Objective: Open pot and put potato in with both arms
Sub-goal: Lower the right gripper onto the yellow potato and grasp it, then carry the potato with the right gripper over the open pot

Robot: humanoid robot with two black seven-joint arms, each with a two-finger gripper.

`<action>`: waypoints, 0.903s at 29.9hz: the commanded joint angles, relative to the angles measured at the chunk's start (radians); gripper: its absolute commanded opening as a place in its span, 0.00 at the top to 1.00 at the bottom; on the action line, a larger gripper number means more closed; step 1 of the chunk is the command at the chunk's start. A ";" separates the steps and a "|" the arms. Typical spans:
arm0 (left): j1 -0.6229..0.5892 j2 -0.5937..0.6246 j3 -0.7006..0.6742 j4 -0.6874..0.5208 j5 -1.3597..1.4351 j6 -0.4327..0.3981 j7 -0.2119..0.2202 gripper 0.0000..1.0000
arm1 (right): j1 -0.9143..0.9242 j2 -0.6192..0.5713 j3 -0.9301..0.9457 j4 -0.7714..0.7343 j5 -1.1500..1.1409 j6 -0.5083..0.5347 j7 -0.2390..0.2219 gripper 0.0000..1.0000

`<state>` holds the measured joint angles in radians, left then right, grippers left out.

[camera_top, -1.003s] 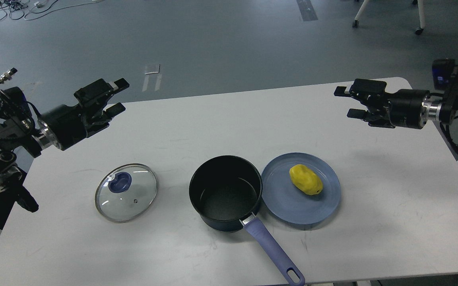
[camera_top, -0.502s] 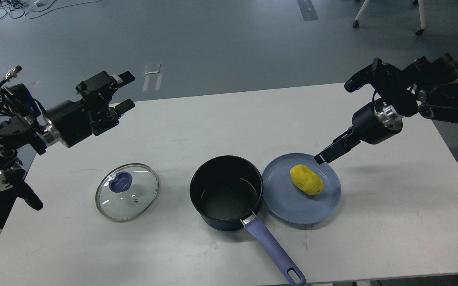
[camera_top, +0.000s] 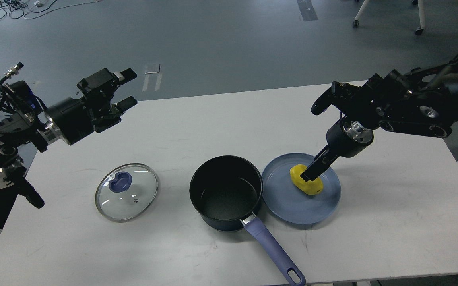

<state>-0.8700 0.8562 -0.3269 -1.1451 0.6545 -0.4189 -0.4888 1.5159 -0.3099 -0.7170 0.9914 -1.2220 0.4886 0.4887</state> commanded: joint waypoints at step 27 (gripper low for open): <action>-0.011 -0.006 -0.003 -0.005 -0.004 -0.041 0.000 0.02 | -0.100 0.088 0.002 -0.086 0.059 0.000 0.000 0.12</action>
<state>-0.8800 0.8481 -0.3267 -1.1499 0.6515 -0.4528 -0.4888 1.4179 -0.2241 -0.7130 0.9048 -1.1650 0.4886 0.4887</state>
